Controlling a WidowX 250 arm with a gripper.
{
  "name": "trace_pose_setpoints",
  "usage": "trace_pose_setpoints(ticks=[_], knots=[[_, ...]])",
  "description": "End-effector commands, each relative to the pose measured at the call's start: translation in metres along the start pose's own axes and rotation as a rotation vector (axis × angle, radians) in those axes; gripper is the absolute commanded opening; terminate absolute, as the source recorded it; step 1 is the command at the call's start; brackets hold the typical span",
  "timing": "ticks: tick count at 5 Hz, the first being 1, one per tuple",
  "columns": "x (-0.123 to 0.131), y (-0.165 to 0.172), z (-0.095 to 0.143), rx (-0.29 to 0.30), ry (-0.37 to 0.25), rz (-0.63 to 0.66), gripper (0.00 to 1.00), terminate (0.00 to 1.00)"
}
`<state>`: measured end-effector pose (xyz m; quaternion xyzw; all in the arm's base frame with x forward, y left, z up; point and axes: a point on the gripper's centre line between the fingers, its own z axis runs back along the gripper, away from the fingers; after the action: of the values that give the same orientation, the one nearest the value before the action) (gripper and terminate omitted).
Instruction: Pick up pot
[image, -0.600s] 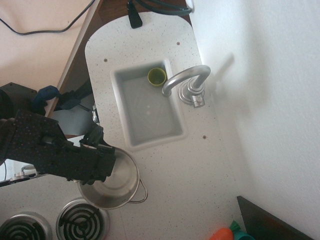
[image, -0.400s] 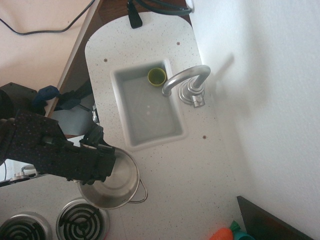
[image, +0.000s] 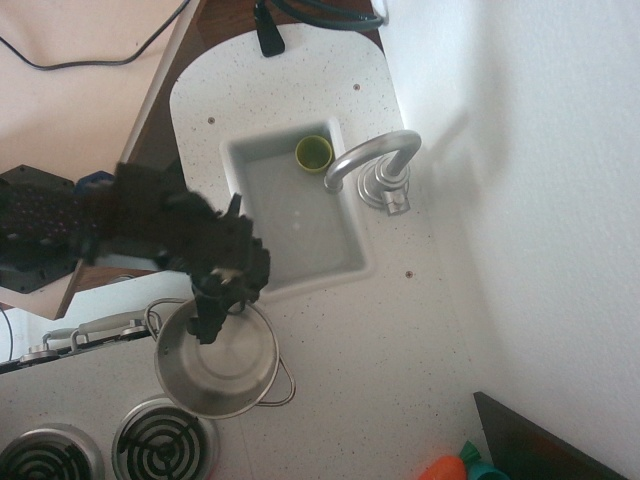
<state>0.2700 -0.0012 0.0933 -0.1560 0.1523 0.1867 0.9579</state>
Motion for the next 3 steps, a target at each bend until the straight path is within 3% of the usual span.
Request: trace_pose_setpoints(ticks=[1, 2, 3], knots=[[0.017, -0.015, -0.015, 0.042, -0.080, 0.073, 1.00, 0.00], [0.015, -0.030, -0.022, 0.224, -0.243, 0.175, 1.00, 0.00], [0.017, -0.038, -0.039, 0.376, -0.299, 0.140, 1.00, 0.00]])
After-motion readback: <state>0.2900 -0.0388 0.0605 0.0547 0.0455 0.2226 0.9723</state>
